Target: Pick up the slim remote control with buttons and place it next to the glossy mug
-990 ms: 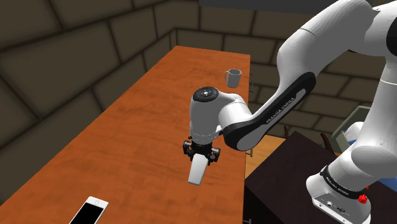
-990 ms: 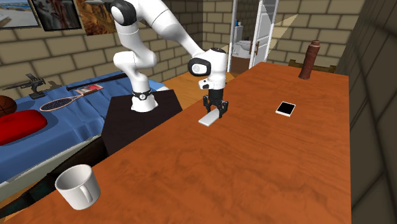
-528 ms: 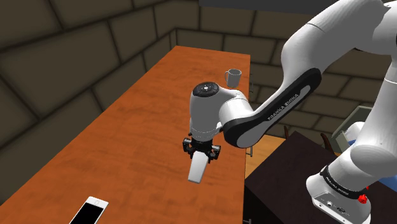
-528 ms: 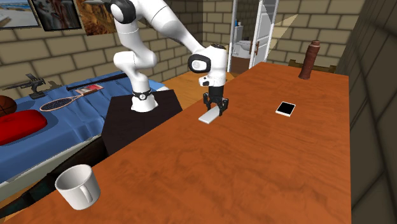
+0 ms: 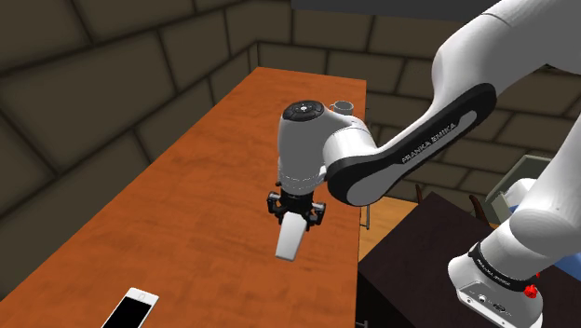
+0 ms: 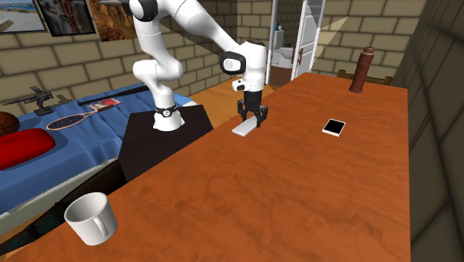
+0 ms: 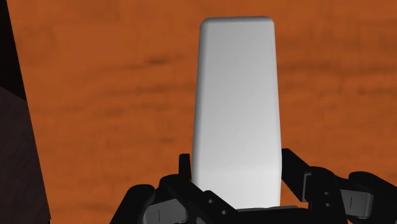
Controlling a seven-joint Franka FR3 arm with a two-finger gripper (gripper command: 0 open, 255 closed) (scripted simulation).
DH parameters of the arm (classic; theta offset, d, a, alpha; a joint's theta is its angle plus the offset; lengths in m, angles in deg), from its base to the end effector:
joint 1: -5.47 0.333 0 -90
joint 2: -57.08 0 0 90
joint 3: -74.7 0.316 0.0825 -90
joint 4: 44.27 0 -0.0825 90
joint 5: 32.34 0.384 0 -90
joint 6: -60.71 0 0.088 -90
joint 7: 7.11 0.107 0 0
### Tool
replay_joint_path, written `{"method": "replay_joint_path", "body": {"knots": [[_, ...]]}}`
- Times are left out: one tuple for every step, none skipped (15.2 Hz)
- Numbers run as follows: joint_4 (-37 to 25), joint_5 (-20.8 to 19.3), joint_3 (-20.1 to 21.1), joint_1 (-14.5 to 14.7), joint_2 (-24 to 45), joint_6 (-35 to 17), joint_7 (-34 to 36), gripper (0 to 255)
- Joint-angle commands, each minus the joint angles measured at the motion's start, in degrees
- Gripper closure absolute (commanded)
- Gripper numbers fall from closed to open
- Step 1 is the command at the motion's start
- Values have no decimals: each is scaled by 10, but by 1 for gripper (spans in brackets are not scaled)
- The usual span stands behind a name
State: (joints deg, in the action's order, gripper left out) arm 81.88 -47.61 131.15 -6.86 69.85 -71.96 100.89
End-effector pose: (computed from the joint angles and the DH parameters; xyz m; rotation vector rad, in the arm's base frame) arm 0.3977 0.3719 0.3248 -2.7944 1.4281 -0.0179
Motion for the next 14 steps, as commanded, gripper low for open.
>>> {"method": "replay_joint_path", "body": {"knots": [[-6,18,9,-9,-14,14,-13,255],[-9,27,13,-13,-21,20,-19,255],[-11,36,17,-16,-29,26,-25,255],[-14,45,21,-20,-36,32,-31,255],[-16,53,24,-24,-43,38,-38,255],[-19,62,27,-27,-51,45,-44,255],[-22,71,30,-30,-58,51,-50,255],[-26,79,32,-33,-65,58,-56,255],[-29,87,34,-35,-73,64,-62,255],[-32,95,36,-38,-80,71,-67,255],[-36,103,37,-40,-87,78,-73,255],[-40,111,38,-42,-94,85,-78,255],[-44,118,39,-43,-100,92,-84,255],[-48,125,39,-45,-107,99,-89,255]]}}
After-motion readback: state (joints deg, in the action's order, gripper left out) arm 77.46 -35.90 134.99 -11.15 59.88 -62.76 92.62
